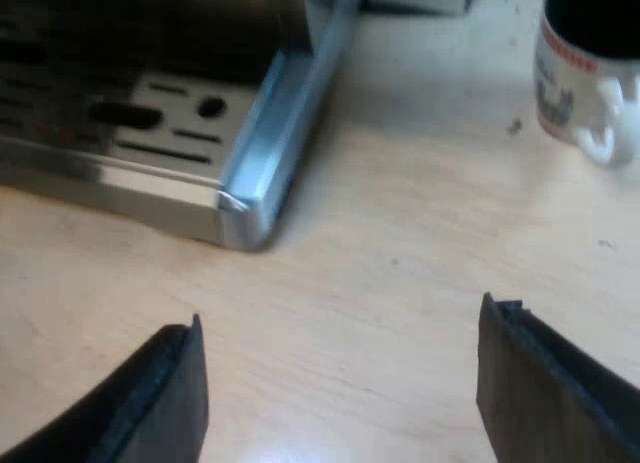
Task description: Place mug into machine
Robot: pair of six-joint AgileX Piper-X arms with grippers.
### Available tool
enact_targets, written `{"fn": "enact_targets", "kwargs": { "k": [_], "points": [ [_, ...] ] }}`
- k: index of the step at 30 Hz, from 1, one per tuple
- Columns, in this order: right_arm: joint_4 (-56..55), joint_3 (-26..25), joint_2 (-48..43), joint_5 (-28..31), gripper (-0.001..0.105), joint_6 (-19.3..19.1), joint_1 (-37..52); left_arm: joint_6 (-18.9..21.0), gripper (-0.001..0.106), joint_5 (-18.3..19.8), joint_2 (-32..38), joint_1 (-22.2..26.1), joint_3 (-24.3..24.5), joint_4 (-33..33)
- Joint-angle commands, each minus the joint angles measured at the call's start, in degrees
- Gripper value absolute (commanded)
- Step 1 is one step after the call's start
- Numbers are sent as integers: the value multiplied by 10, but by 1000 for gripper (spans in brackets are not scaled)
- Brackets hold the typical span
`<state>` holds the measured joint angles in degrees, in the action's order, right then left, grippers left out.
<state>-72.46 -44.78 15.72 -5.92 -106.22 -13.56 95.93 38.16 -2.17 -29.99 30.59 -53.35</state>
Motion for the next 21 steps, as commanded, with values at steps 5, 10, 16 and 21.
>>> {"fn": "enact_targets", "kwargs": {
  "k": [5, 10, 16, 21],
  "points": [
    [35, 48, 2, 105, 63, -9, -1, 15, 95, 7, -1, -3, -3, 14],
    [63, 76, 2, 152, 81, -7, -1, 15, 95, 7, -1, -3, -3, 14],
    [80, 97, 3, 177, 81, -3, -1, 15, 95, -5, -1, -3, -3, 13],
    [107, 104, 5, 195, 81, -5, 0, 15, 95, -7, -1, -3, -3, 9]
  ]
}}
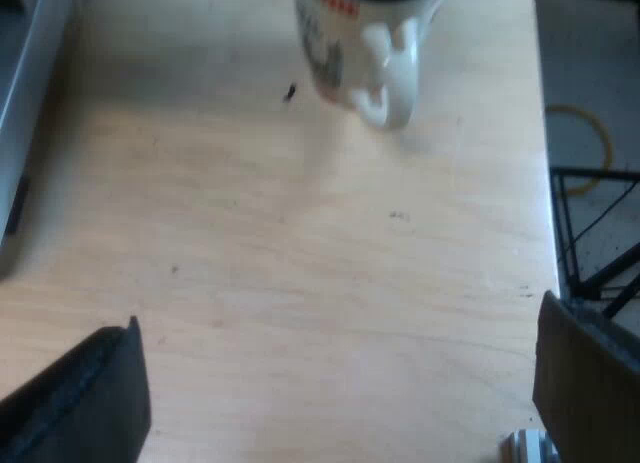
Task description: Place mug into machine
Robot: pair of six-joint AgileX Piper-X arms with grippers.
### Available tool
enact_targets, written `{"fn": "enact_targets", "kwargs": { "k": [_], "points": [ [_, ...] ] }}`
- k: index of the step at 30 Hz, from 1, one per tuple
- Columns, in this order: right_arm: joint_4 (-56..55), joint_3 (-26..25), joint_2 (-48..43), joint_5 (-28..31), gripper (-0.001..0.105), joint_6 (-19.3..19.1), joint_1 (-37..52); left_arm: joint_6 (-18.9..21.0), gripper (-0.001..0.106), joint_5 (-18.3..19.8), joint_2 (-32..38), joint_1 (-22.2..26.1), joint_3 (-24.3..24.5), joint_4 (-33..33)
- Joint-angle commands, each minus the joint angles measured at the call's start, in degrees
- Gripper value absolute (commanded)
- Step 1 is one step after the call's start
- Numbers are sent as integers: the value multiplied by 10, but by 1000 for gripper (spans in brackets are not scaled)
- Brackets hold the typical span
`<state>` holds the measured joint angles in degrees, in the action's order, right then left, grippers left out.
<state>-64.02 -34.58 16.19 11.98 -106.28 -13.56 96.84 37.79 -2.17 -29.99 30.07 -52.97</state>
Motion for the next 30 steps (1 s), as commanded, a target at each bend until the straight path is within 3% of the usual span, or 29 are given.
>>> {"fn": "enact_targets", "kwargs": {
  "k": [1, 5, 9, 15, 16, 21, 24, 27, 29, 30],
  "points": [
    [28, 4, 0, 15, 81, -3, 0, 6, 95, -4, -1, -3, 3, 5],
    [60, 23, 21, 22, 81, 12, 0, 6, 95, -4, -1, -3, 3, 5],
    [95, 42, 68, 27, 81, 53, 0, 8, 95, -4, -1, -3, 3, 5],
    [144, 43, 111, 27, 81, 56, 2, 10, 95, -4, -1, -3, 3, 5],
    [188, 43, 158, 15, 81, 65, 28, 10, 95, -4, -1, -3, 3, 5],
    [240, 43, 216, -44, 81, 65, 115, 10, 95, -22, -1, -3, 3, 2],
    [256, 43, 238, -100, 81, 50, 174, 10, 95, -29, -1, -3, 3, 1],
    [271, 43, 243, -134, 81, 1, 223, 10, 95, -35, -1, -3, 3, 1],
    [272, 43, 243, -138, 81, 1, 227, 10, 95, -38, -1, -3, 3, 1],
    [279, 43, 243, -150, 81, -18, 240, 10, 95, -38, -1, -3, 3, 1]
  ]
}}
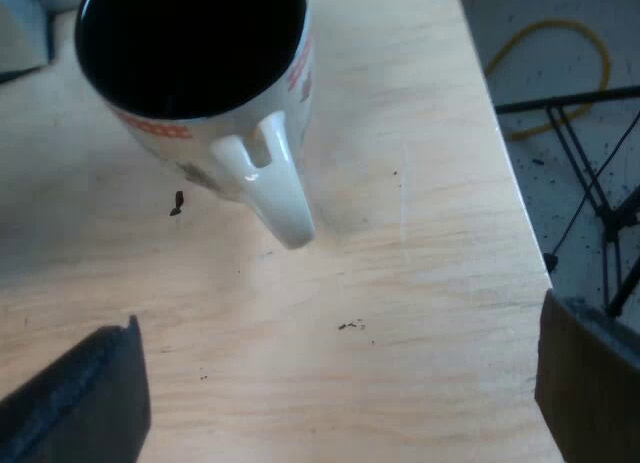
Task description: Place mug into machine
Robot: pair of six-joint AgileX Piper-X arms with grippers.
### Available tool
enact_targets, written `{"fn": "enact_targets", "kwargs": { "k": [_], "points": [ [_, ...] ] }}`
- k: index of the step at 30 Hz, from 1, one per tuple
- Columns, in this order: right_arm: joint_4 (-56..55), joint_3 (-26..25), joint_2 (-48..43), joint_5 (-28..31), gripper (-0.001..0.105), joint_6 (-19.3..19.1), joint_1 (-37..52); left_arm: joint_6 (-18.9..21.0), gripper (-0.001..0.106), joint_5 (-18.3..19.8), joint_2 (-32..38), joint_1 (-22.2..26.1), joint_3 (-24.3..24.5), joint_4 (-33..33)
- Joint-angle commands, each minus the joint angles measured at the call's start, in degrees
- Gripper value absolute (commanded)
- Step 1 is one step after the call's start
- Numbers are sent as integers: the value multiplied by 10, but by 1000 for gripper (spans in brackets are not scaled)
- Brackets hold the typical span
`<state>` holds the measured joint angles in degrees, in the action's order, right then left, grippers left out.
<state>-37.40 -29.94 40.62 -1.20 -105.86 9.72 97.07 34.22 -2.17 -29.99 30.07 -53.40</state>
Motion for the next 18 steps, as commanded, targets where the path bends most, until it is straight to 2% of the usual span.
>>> {"fn": "enact_targets", "kwargs": {
  "k": [1, 2, 6, 10, 13, 18],
  "points": [
    [29, -4, -2, -51, 81, -53, 30, 8, 95, -2, -1, -3, 3, 6],
    [46, -2, -2, -85, 81, -93, 62, 8, 95, -2, -1, -3, 3, 6],
    [100, 17, 13, -119, 81, -112, 94, 8, 95, -3, -1, -3, 3, 6],
    [141, 44, 29, -124, 81, -139, 96, 8, 95, -50, -1, -3, 3, 6],
    [213, 86, 40, -160, 81, -175, 96, 8, 95, -66, -1, -3, 3, 6],
    [369, 161, 57, -175, 81, -175, 96, 8, 95, -66, -1, -3, 3, 6]
  ]
}}
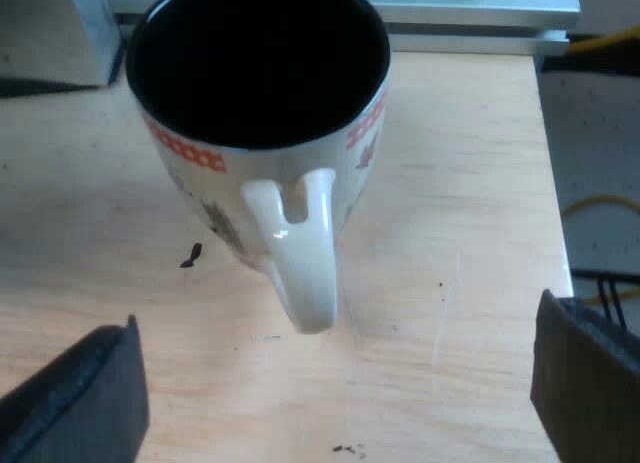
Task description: Place mug into machine
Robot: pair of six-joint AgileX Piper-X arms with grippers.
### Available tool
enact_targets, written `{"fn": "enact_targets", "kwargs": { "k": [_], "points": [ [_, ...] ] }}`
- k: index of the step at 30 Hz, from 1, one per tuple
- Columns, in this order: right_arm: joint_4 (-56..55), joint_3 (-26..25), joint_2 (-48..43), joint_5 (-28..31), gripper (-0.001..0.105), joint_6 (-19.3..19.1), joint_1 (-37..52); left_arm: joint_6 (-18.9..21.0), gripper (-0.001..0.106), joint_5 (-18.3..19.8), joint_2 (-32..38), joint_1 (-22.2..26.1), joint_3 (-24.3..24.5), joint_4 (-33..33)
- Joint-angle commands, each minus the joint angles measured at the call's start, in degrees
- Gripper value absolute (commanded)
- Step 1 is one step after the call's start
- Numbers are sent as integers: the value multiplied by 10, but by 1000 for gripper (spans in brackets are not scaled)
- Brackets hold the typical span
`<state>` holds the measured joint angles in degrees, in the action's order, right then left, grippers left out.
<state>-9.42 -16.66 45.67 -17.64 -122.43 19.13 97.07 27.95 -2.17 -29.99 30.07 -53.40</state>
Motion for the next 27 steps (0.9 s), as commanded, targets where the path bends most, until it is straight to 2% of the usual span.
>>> {"fn": "enact_targets", "kwargs": {
  "k": [1, 3, 5, 7, 14, 18, 27],
  "points": [
    [125, 46, 15, -11, 81, -10, 2, 8, 95, -12, -1, -3, 0, 6],
    [166, 66, 26, -11, 81, -10, 2, 8, 95, -30, -1, -3, -4, 6],
    [187, 77, 36, -11, 81, -8, 2, 8, 95, -67, -1, -3, -21, 9],
    [197, 84, 43, -11, 81, -8, 2, 6, 95, -68, -2, -3, -42, 20],
    [206, 84, 53, -18, 81, -12, 0, 8, 95, -70, -1, -3, -70, 74],
    [249, 84, 98, -19, 81, -38, 0, 8, 95, -83, -1, -3, -71, 75],
    [341, 71, 229, -53, 81, -38, 0, 8, 95, -93, -3, -3, -107, 114]
  ]
}}
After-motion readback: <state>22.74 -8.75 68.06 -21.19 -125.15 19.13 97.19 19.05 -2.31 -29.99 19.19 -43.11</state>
